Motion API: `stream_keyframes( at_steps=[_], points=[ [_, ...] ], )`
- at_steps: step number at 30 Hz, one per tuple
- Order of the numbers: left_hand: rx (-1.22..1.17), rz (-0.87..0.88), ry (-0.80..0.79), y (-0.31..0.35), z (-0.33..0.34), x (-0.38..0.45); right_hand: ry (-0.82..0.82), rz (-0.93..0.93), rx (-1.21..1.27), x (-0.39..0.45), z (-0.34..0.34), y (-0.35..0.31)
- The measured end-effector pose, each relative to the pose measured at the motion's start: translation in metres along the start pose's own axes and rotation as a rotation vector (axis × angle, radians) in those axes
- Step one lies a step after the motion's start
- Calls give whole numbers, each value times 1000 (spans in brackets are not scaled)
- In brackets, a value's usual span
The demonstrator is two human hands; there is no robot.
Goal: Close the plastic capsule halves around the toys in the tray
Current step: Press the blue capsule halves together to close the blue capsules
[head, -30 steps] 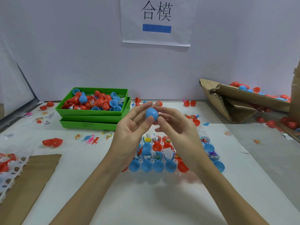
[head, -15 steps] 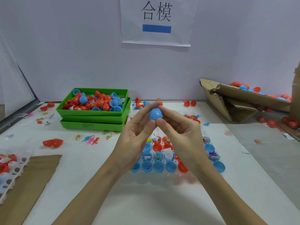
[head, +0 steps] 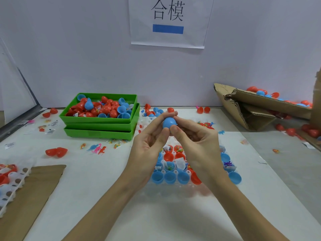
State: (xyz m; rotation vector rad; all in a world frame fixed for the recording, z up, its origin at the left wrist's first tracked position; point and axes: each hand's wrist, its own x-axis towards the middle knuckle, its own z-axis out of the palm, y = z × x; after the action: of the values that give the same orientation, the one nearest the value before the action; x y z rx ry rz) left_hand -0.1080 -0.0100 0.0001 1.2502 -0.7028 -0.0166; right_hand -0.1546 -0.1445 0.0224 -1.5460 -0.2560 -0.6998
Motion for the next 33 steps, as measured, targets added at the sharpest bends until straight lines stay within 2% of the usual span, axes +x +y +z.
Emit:
stream_keyframes(
  at_steps=[4,7,12,14,16,20,25,33],
  points=[
    [-12,-41,-77,2,-4,4,9,-4,-52,2,0,8],
    [-90,-110,-90,2,-9,6,6,-87,-236,2,-1,16],
    [-16,-180,44,2,-9,6,-11,-316,-667,1,-4,31],
    [-130,-213,47,2,-10,6,-12,-357,-736,0,-4,34],
    [-266,-267,19,5,-13,6,-26,-363,-762,0,-4,35],
    [-407,-363,8,9,-13,7,-64,-295,-652,2,-3,29],
    [-419,-378,46,7,-11,8,-37,-334,-641,2,-5,25],
    [-309,-367,22,1,-15,8,-121,-335,-780,3,-9,25]
  ],
)
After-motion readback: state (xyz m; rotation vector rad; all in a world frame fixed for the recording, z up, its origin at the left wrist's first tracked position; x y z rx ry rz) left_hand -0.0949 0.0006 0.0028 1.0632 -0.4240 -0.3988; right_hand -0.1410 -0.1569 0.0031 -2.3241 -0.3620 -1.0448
